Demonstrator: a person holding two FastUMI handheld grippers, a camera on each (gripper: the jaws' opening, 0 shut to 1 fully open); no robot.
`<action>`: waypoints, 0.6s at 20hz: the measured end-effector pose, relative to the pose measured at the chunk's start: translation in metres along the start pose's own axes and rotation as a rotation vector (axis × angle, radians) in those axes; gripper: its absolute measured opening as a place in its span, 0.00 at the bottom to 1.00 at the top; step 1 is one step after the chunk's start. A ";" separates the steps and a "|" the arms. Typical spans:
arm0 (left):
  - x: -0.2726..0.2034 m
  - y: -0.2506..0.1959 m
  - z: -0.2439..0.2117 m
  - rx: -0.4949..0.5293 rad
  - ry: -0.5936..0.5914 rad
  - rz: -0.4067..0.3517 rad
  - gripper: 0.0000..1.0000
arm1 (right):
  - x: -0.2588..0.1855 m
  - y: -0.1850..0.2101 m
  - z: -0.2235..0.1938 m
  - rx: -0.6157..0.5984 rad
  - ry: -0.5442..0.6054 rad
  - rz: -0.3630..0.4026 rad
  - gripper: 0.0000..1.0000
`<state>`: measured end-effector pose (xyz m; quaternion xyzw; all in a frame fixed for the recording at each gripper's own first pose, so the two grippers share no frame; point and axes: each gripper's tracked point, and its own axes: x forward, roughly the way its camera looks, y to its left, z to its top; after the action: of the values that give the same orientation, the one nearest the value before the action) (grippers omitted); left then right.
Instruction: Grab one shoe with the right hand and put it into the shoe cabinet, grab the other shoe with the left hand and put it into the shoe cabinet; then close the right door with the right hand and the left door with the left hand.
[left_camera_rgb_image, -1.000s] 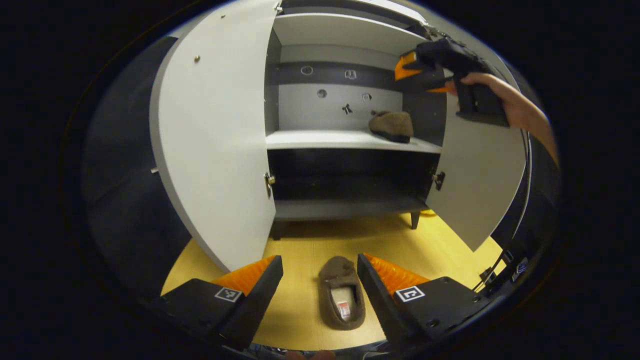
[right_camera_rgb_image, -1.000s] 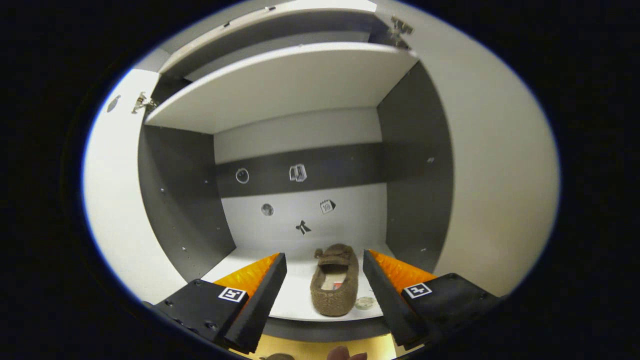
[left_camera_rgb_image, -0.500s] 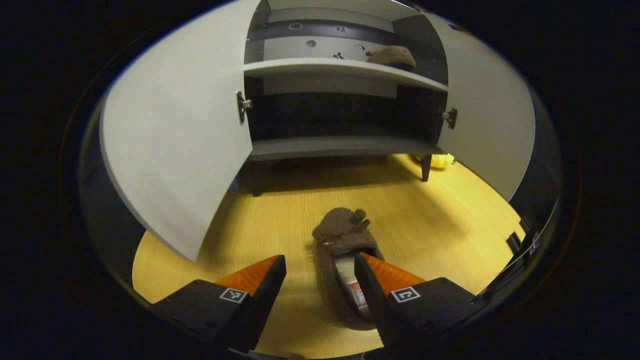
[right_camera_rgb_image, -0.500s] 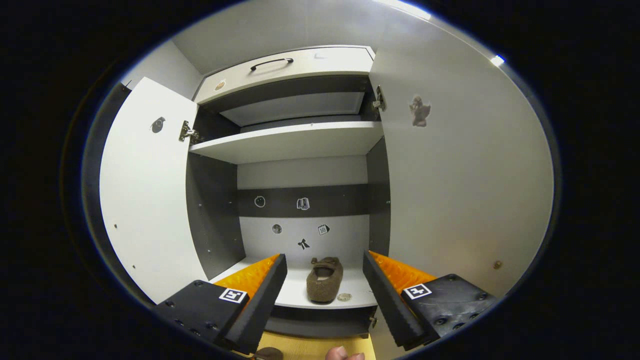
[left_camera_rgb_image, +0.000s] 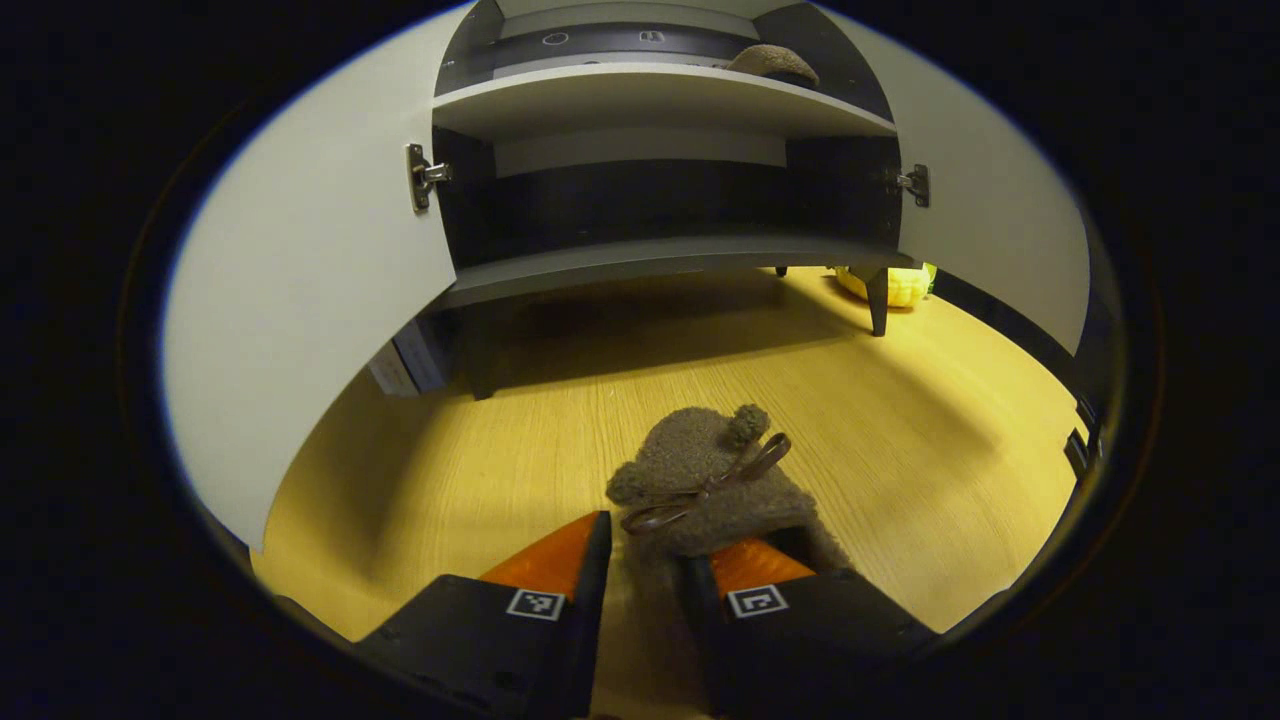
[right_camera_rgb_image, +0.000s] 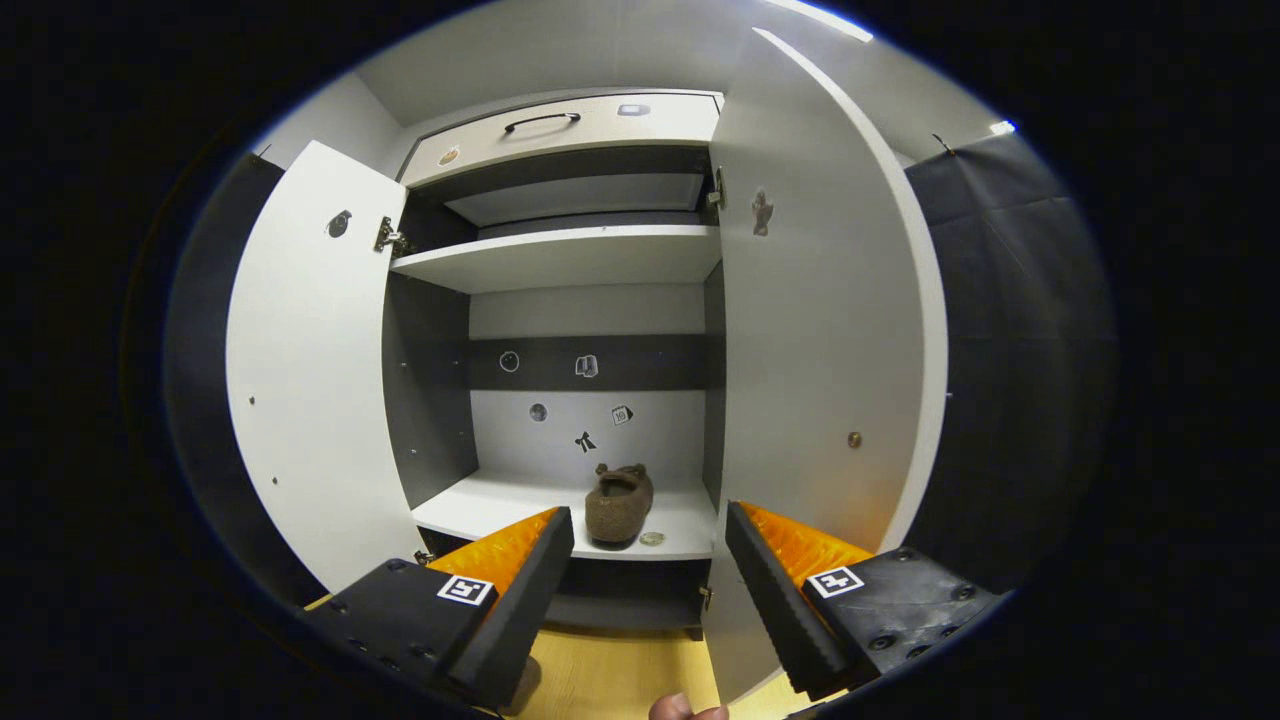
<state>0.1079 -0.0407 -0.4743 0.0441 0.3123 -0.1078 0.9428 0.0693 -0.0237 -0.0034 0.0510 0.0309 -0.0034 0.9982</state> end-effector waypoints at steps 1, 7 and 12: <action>0.002 -0.002 0.002 -0.010 -0.007 -0.003 0.42 | -0.004 -0.004 -0.001 0.001 0.005 -0.006 1.00; -0.008 -0.005 0.007 -0.018 0.009 0.021 0.11 | -0.024 -0.026 0.000 0.004 0.011 -0.035 0.98; -0.050 -0.008 0.036 -0.017 0.028 0.046 0.07 | -0.041 -0.029 0.002 0.027 0.015 -0.008 0.97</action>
<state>0.0878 -0.0446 -0.4159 0.0448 0.3254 -0.0830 0.9409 0.0285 -0.0527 -0.0015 0.0645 0.0387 -0.0074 0.9971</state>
